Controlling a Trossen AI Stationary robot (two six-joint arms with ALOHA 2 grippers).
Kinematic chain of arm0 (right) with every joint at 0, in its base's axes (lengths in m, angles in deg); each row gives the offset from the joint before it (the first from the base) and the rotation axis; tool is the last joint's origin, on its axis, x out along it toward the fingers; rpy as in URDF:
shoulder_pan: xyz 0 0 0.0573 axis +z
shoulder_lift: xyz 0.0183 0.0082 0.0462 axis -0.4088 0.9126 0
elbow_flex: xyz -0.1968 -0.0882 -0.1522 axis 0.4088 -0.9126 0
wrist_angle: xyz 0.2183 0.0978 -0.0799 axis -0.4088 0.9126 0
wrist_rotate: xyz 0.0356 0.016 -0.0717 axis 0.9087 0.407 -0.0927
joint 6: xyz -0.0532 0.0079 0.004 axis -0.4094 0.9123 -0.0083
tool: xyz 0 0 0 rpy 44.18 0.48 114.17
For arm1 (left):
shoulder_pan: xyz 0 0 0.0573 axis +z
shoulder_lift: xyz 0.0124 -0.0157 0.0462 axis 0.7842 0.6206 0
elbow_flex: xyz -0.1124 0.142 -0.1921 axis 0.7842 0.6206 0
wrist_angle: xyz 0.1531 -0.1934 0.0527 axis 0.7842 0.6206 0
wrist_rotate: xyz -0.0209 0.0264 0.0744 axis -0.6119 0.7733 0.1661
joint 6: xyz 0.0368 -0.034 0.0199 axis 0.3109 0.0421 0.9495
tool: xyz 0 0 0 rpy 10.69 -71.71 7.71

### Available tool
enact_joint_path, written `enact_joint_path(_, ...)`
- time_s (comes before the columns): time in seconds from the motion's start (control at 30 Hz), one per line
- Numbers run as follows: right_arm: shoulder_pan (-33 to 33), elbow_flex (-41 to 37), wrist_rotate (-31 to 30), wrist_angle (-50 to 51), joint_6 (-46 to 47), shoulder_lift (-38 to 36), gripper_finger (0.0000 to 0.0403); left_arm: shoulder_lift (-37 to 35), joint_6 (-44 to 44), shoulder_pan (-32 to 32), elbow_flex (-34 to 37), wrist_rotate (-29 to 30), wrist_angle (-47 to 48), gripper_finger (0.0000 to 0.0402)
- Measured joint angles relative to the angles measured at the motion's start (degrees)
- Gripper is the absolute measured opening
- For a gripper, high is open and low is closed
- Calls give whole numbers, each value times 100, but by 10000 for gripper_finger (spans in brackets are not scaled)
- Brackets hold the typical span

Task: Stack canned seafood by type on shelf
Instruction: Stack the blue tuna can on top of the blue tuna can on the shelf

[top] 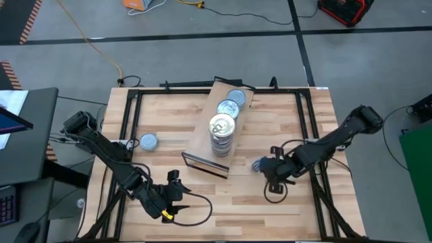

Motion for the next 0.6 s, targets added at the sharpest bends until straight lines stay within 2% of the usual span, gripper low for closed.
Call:
enact_joint_path(0.13, -119, 144, 236, 81, -676, -25, 189, 0, 40, 4, 0, -2, -1, 249)
enact_joint_path(0.27, -432, 171, 311, 62, -1123, 119, 267, 0, 68, 61, 0, -3, 8, 249)
enact_joint_path(0.43, -876, 171, 307, 36, -2114, 213, 357, 0, 94, 94, 0, -7, 31, 249)
enact_joint_path(0.5, -978, 171, 302, 41, -2580, 196, 378, 0, 94, 92, 0, -30, 42, 249)
enact_joint_path(0.6, -1061, 171, 300, 333, -3352, 202, 389, 0, 72, 92, 0, -45, 86, 249)
